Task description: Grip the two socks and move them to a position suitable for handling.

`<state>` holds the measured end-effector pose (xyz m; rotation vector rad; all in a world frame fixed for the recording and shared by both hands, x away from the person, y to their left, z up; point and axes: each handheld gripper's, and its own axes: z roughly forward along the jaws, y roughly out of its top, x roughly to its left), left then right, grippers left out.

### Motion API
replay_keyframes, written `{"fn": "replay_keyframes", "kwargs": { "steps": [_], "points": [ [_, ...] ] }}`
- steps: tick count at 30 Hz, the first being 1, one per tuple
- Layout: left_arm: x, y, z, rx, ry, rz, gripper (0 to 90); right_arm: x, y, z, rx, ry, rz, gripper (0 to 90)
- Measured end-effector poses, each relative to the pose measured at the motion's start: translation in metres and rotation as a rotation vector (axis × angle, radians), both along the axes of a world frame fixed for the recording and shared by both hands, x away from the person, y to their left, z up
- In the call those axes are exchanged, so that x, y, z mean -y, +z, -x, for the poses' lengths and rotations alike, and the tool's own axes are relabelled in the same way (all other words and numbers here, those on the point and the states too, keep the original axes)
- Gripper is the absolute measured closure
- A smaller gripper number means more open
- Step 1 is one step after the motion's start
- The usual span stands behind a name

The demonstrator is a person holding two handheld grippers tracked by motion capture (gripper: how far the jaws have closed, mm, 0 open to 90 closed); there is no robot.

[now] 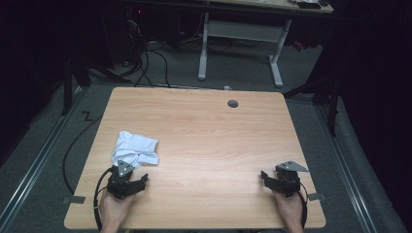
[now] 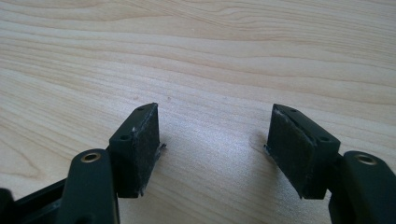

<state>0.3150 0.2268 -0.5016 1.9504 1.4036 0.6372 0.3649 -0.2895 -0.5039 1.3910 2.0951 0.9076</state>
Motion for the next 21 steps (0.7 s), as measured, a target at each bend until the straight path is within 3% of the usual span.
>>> {"fn": "replay_keyframes", "kwargs": {
  "steps": [7,14,21],
  "points": [
    [0.000,0.017,-0.004,0.027,-0.007,0.000,31.5,0.000,0.000,0.000,-0.001,0.003,0.000,34.3],
    [-0.002,0.025,-0.014,0.034,0.013,-0.015,31.3,0.000,0.000,0.000,-0.001,0.003,0.000,34.3],
    [0.000,0.028,-0.040,0.012,0.030,-0.046,30.9,0.000,0.000,0.001,-0.002,0.004,0.000,34.2]
  ]
}}
